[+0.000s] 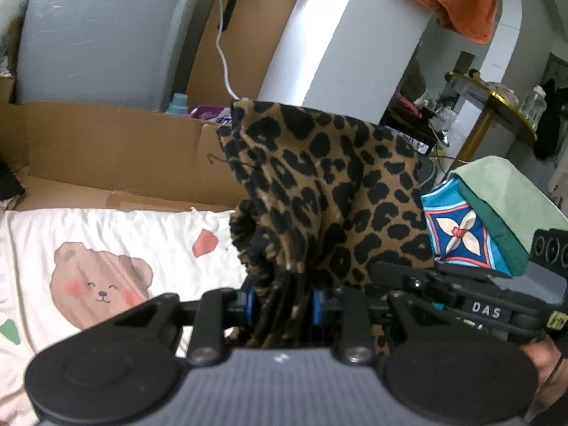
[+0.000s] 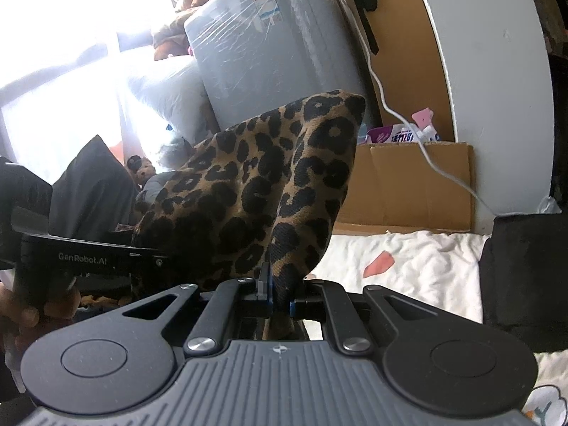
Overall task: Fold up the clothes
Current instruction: 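Hold the lifted leopard garment up between both tools, then carry the pinched leopard garment with both tools toward the blue cloth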
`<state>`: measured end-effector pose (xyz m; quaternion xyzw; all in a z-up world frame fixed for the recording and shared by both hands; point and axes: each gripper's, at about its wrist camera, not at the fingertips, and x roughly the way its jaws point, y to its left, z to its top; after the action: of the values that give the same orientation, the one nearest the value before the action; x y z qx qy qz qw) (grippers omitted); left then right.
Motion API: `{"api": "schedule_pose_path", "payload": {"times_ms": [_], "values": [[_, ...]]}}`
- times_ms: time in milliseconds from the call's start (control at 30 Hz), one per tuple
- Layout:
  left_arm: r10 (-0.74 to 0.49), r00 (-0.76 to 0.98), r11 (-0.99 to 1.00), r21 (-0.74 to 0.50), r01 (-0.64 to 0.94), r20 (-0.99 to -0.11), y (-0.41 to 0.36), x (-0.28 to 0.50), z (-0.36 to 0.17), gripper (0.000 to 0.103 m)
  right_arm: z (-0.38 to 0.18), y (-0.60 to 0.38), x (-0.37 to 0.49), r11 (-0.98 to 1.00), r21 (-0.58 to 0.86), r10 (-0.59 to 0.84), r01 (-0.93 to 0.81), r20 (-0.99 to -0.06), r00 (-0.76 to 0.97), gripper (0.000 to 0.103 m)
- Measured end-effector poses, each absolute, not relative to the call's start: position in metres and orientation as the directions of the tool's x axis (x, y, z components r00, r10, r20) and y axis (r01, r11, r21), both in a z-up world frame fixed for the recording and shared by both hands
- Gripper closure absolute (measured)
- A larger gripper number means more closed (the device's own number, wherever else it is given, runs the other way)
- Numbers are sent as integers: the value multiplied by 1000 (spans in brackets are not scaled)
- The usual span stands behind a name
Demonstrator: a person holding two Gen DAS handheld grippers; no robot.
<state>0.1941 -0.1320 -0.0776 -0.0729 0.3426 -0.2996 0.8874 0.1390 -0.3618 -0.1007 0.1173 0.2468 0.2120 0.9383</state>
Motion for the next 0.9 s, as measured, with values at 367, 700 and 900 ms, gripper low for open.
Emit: {"api": "schedule_pose_path", "payload": {"times_ms": [367, 700, 900], "values": [[-635, 561, 768, -354, 534, -531, -176, 210, -73, 72, -86, -397, 138, 924, 265, 368, -276, -415, 832, 96], [-705, 508, 701, -374, 607, -495, -225, 226, -67, 72, -65, -432, 132, 972, 160, 227, -172, -450, 863, 96], [-727, 485, 674, -371, 639, -486, -259, 235, -69, 72, -59, -459, 134, 986, 134, 147, -97, -434, 889, 96]]}}
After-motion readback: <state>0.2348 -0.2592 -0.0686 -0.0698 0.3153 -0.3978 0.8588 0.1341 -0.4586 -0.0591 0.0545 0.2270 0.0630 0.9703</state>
